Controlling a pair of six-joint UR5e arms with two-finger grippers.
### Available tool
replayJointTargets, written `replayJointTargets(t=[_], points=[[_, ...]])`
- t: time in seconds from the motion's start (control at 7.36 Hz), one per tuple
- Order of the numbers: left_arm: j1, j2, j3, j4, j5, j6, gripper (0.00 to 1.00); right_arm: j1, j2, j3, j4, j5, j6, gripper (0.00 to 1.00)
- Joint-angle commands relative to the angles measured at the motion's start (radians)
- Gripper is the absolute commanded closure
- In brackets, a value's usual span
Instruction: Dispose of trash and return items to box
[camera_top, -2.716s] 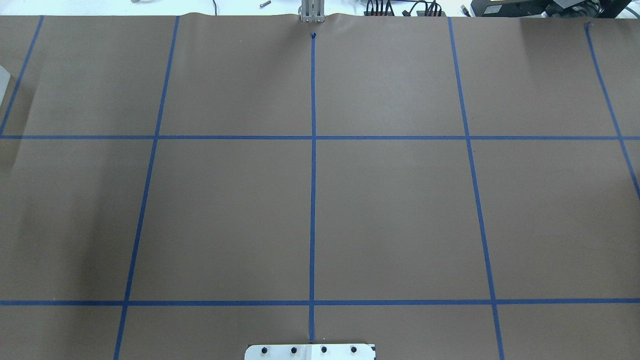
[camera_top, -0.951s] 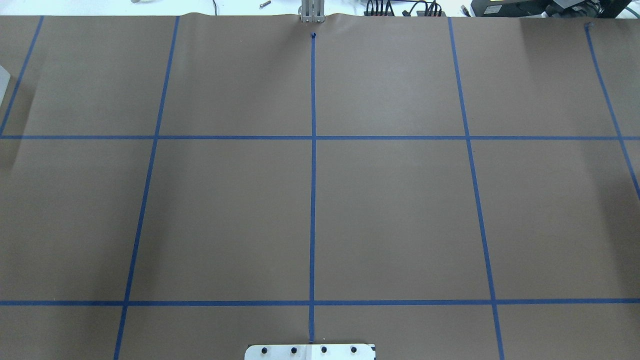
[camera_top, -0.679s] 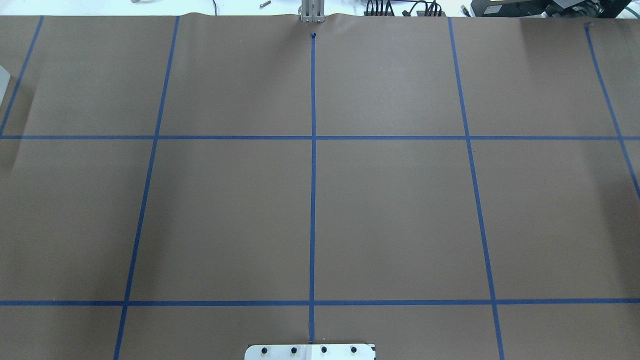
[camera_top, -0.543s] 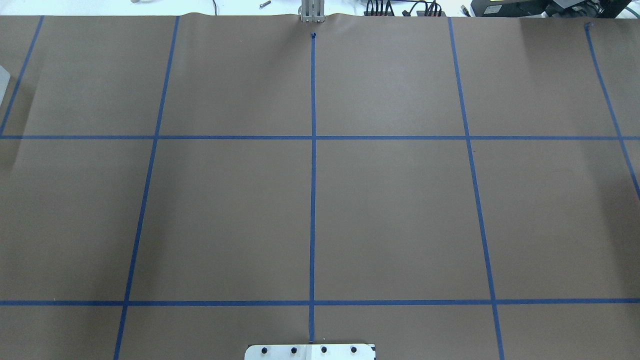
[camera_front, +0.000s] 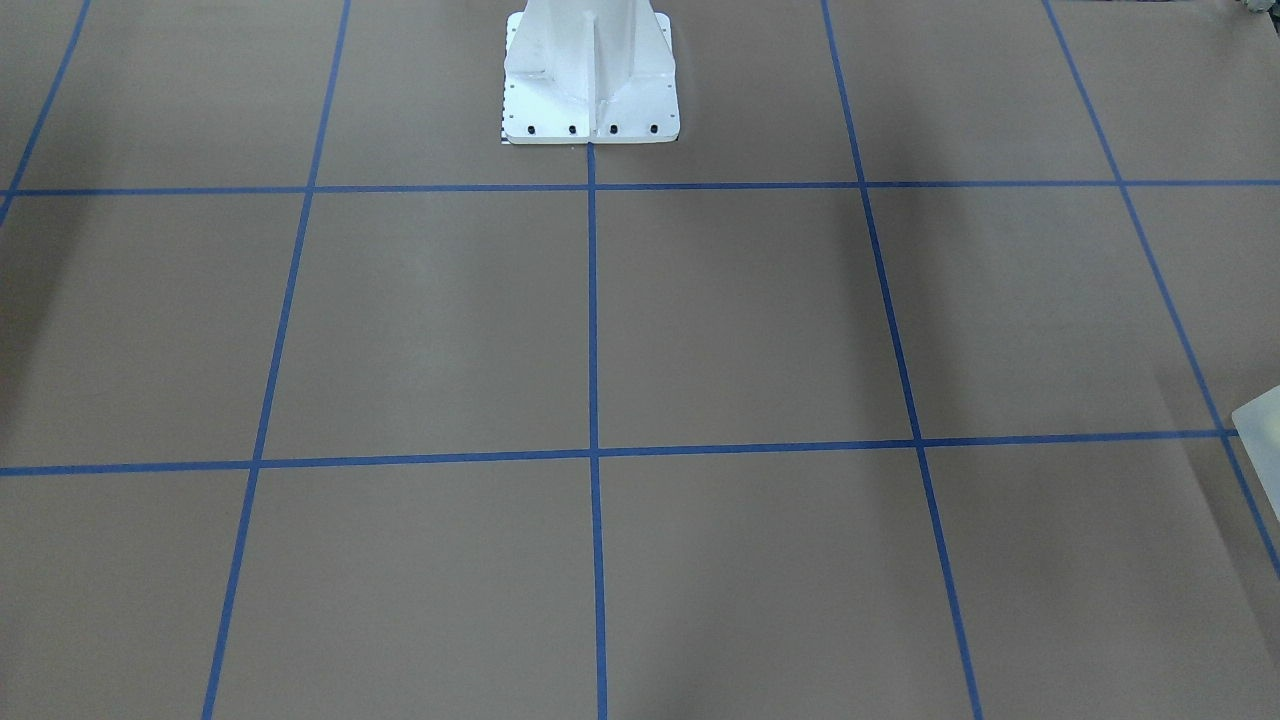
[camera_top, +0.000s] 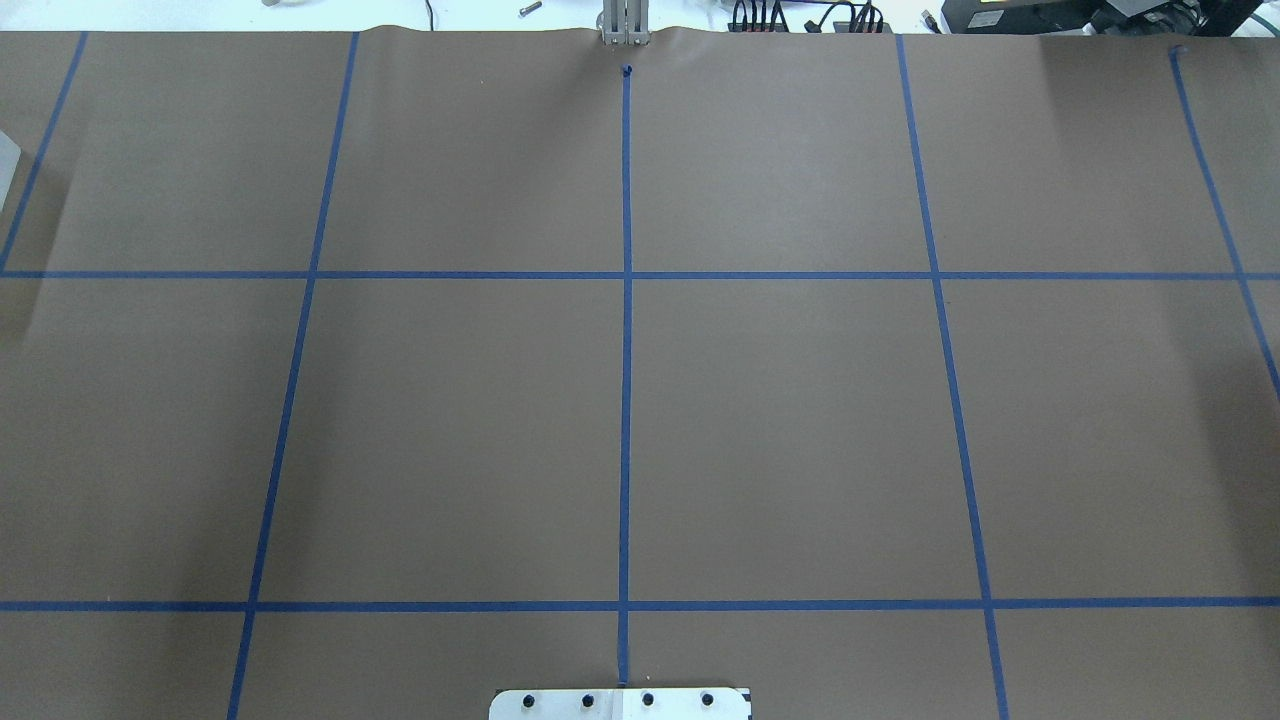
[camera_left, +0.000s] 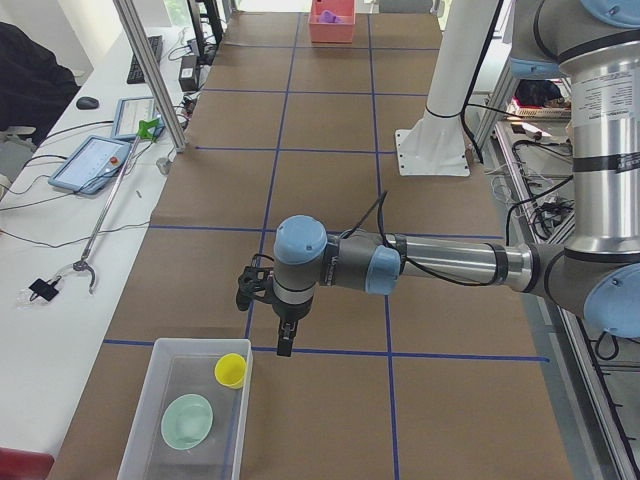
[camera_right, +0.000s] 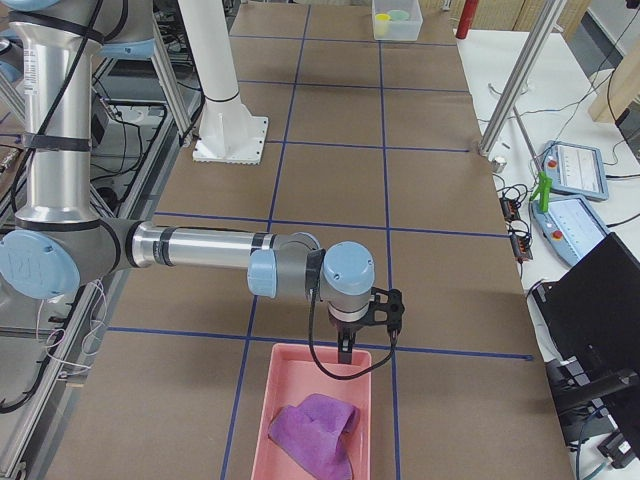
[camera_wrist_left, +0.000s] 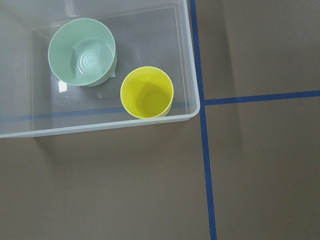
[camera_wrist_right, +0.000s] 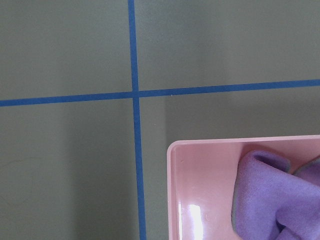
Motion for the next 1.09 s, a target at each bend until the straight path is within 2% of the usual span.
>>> replayJointTargets(t=[0.0,0.54,0.95], points=[[0.000,-0.003,-0.001,0.000,0.000,-0.001,0.01,-0.014,-0.008,0.004,-0.003,-0.016,-0.009,0.00],[0.000,-0.006,-0.006,0.000,0.000,0.001,0.01,-0.041,-0.026,0.064,-0.052,-0.017,-0.009,0.00],[0.002,-0.007,-0.003,0.000,0.000,0.001,0.01,-0.041,-0.025,0.070,-0.052,-0.016,-0.010,0.00]])
